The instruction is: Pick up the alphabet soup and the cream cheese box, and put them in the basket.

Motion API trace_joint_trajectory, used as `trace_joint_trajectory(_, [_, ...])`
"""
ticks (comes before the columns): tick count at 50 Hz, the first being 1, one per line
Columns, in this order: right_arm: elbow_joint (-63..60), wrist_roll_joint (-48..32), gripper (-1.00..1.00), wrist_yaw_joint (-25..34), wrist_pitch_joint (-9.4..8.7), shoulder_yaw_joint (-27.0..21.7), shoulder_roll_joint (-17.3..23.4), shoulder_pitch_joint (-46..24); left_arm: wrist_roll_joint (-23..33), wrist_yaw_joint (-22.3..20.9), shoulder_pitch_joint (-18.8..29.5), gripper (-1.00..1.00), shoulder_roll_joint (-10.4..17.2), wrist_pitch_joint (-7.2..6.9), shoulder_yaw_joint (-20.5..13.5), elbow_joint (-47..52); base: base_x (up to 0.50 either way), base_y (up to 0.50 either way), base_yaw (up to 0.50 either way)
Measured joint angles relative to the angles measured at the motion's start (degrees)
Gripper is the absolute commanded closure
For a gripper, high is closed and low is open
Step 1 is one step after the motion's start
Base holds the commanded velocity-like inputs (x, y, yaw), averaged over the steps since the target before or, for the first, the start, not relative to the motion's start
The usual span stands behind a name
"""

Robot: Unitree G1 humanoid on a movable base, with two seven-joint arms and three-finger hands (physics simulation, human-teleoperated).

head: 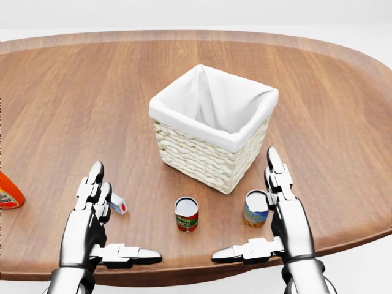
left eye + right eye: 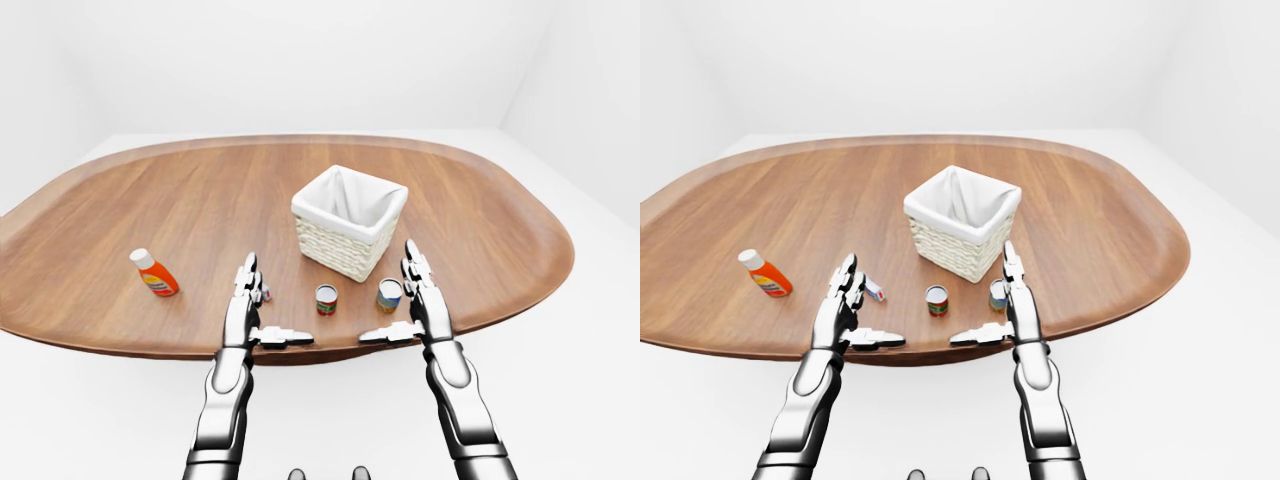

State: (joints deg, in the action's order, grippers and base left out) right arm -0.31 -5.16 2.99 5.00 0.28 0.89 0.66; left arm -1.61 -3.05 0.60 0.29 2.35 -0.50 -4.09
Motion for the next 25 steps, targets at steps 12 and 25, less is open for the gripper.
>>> trace_joint_trajectory(12, [-0.31, -0.58, -1.00, -0.16, -0.01, -0.02, -0.04, -0.03, 0.17, 0.04, -0.04, -1.00, 0.13, -0.26, -0.09, 0.62, 0.43, 0.27, 0.00])
trace_joint_trajectory(25, [-3.49, 0.26, -1.00, -1.18, -1.81, -1.96, 0.17, 0.34, 0.43, 0.02, -0.38, -1.00, 0.51, -0.50, -0.38, 1.65, 0.02, -0.16, 0.00])
